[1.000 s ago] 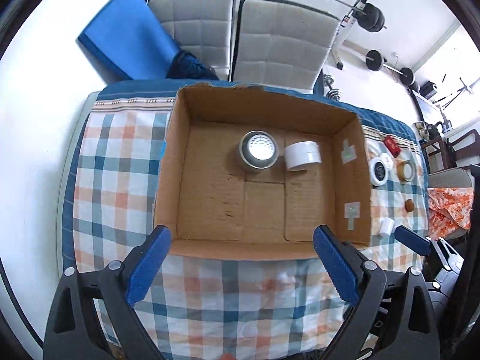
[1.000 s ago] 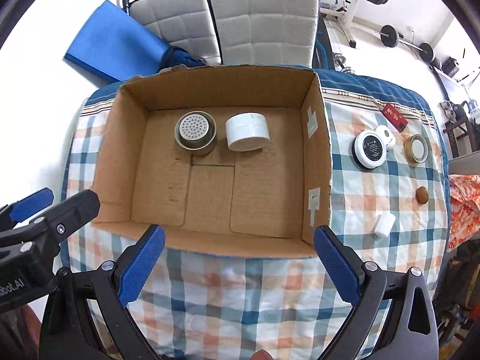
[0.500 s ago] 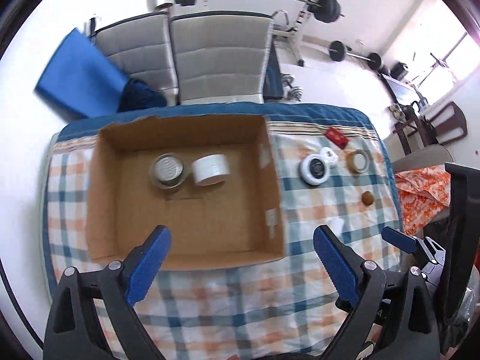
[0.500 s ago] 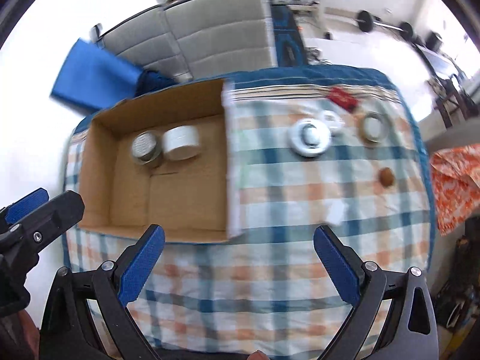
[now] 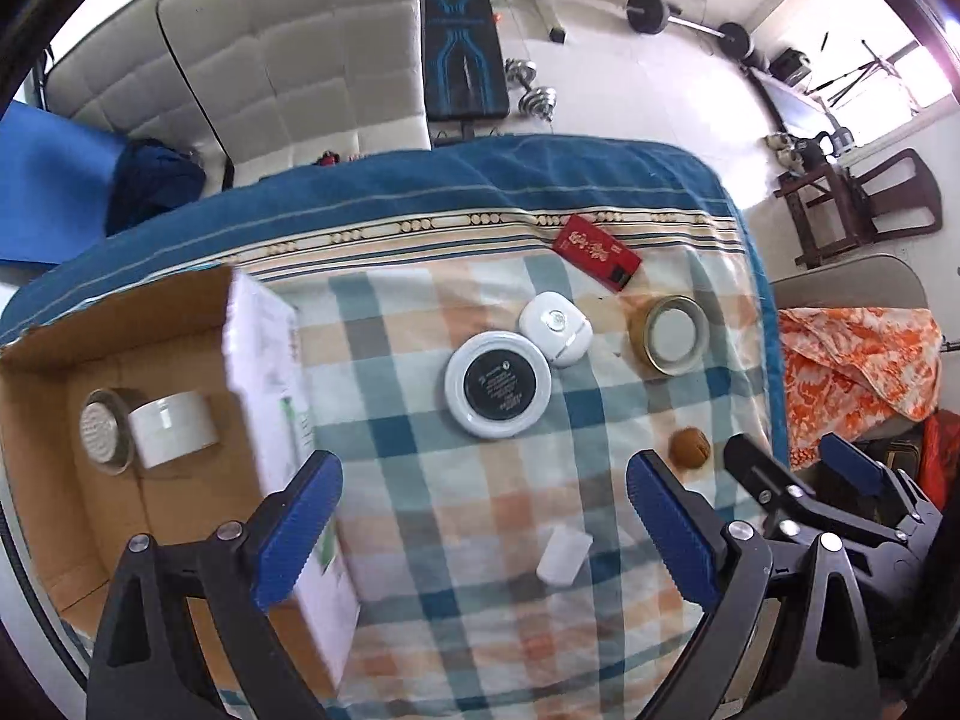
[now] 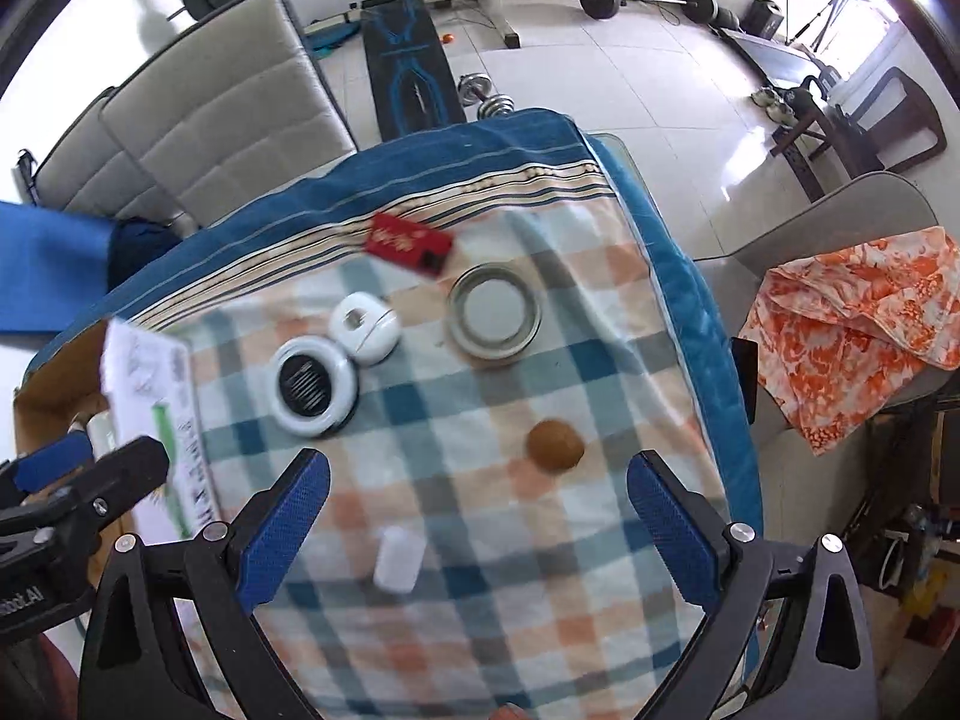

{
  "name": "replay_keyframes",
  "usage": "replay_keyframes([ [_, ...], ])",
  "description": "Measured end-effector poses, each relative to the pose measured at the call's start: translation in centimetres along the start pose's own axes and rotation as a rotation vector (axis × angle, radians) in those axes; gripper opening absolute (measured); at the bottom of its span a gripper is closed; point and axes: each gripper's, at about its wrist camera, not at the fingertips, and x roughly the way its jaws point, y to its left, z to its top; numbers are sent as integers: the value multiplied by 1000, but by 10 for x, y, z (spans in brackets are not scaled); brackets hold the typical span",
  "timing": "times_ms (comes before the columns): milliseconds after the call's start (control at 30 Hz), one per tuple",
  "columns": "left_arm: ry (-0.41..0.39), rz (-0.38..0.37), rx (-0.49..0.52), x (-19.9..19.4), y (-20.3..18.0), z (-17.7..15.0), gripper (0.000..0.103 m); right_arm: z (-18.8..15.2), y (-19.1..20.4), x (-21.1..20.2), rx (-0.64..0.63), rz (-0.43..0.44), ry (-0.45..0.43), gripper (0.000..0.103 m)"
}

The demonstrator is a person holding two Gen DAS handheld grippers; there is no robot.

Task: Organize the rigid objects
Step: 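Withdraw both grippers from the box toward the remaining objects, then grasp the white-black round container with left while right grasps the gold lid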

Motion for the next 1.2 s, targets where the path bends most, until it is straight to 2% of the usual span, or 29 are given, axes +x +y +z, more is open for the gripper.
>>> replay_keyframes([
  [167, 86, 59, -33, 61, -2, 28, 97, 40, -12, 59, 23, 11, 49, 101],
  [267, 132, 97, -30, 88, -4, 36, 97, 54, -10, 91, 32, 7, 96, 101],
  [433, 203, 113, -30, 119, -2, 39, 97, 73, -12, 133, 53, 37, 162, 101],
  [633, 243, 97, -15, 139, -8, 37, 97, 88, -9, 156, 53, 37, 197, 101],
  [900, 278, 124, 21, 160, -18, 36, 97, 99, -11, 168, 56, 37, 219, 101],
  [1033, 263, 144, 41, 167, -14, 30, 78, 96, -5, 168, 49, 17, 223, 95],
  [1100, 248, 150, 49, 165, -15, 28, 73, 95, -11, 172, 50, 2, 222, 88],
  [1200, 241, 154, 53, 164, -15, 24, 73, 94, -10, 176, 53, -16, 215, 77],
])
